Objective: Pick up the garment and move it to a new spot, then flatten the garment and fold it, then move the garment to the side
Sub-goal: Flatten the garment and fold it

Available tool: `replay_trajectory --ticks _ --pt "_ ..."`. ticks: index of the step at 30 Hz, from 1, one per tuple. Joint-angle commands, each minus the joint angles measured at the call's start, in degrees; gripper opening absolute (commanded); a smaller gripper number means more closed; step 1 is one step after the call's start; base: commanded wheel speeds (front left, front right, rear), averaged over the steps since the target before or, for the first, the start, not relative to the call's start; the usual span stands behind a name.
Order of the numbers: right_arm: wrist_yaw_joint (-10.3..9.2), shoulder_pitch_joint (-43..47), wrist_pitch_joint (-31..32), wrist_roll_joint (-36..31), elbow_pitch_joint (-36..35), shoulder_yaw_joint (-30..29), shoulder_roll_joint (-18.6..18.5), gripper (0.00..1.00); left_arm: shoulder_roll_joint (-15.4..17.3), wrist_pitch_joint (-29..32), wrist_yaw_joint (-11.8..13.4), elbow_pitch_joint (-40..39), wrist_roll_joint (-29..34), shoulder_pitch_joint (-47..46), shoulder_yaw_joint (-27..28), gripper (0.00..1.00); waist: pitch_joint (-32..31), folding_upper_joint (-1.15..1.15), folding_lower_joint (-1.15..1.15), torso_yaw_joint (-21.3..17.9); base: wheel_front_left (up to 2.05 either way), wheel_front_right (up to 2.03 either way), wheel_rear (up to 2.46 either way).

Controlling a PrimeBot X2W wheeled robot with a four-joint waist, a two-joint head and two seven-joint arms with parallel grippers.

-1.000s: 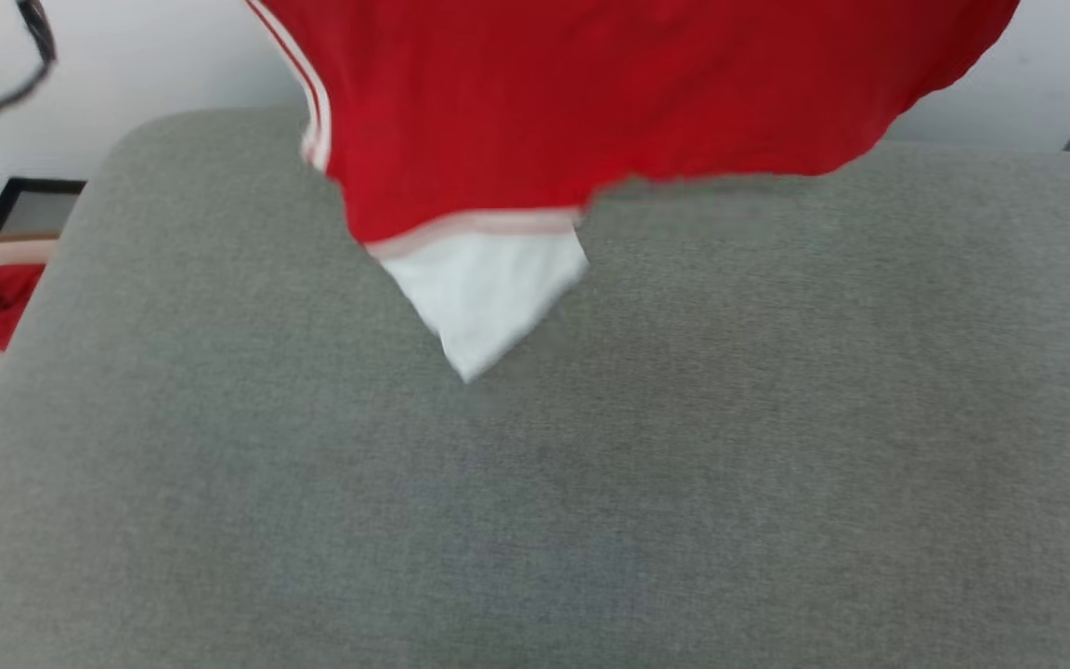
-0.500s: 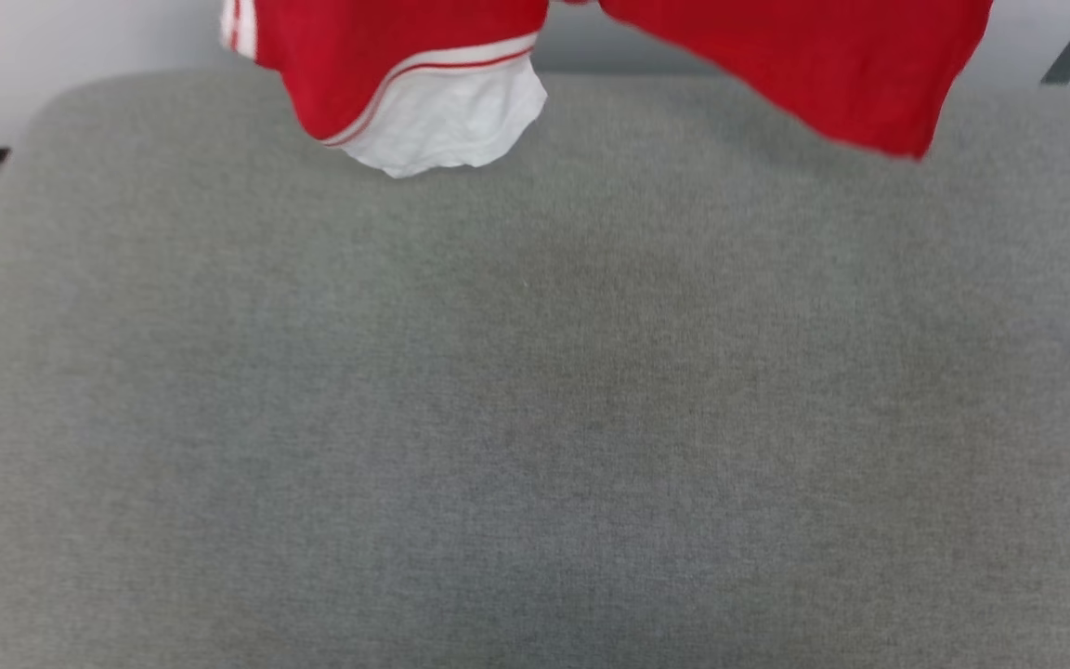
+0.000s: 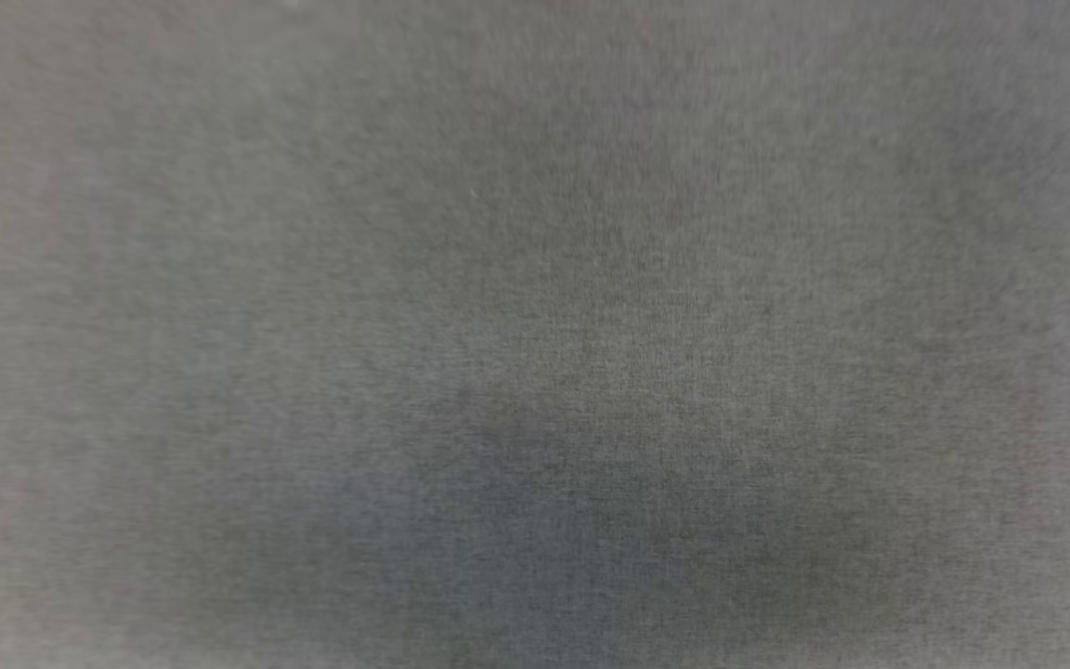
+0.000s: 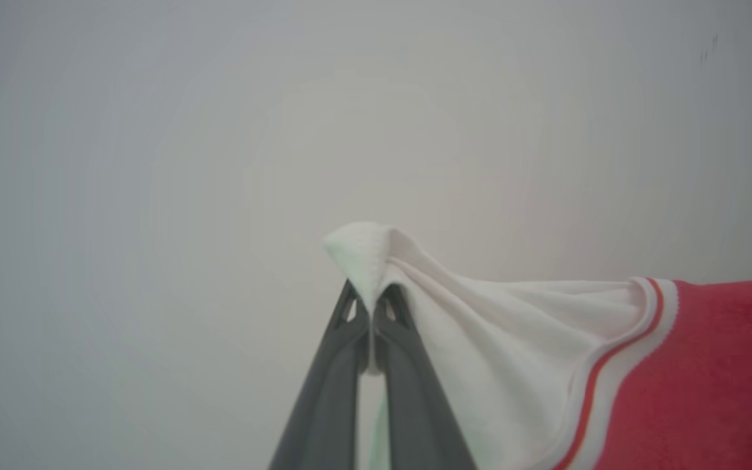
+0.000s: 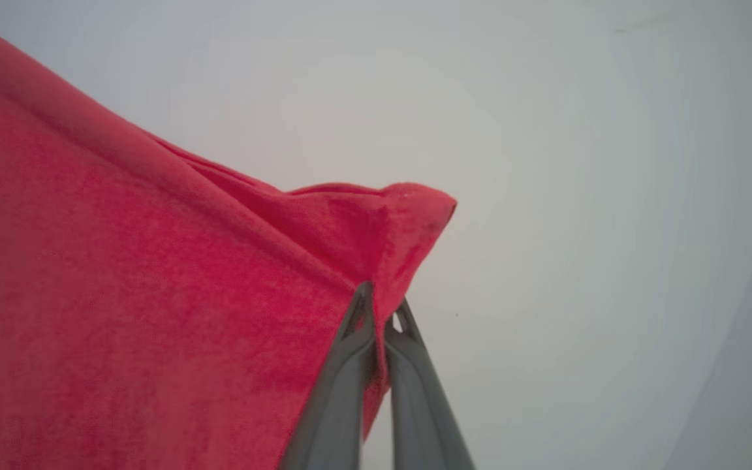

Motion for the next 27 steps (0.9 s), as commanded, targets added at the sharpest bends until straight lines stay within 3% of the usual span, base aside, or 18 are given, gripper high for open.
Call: replay_trajectory --ticks 1,8,14,21,27 --pt "-0.08 -1.85 -1.43 -2.15 0.51 -1.19 0.12 0.0 0.15 -1.06 0.09 0.43 0.52 -2.84 0.39 0.0 11.17 0.0 0.0 -2.38 0.0 0.0 0.0" --pt "-0.08 -4.83 -3.76 -8.73 -0.34 -5.42 1.28 0.0 -1.12 -3.86 0.02 -0.8 1.67 -8.17 -0.09 0.0 20.86 0.0 0.0 -1.56 0.0 0.0 0.0" --pt "-0.08 -2.82 -4.02 -14.11 -0.35 -9.28 3.02 0.0 -1.72 -4.67 -0.01 -1.02 0.03 -5.05 0.48 0.0 25.99 0.0 0.0 -0.21 0.0 0.0 0.0" --pt "-0.08 -0.77 -4.06 -17.77 1.05 -10.92 4.4 0.0 -1.91 -4.78 -0.02 -1.6 -1.52 -0.33 2.21 0.0 26.56 0.0 0.0 1.35 0.0 0.0 0.0" --pt "-0.08 1.09 -4.07 -17.83 2.83 -9.88 3.92 0.0 -3.41 -4.75 -0.02 -2.19 -2.84 5.76 0.77 0.0 23.09 0.0 0.0 3.59 0.0 0.0 0.0"
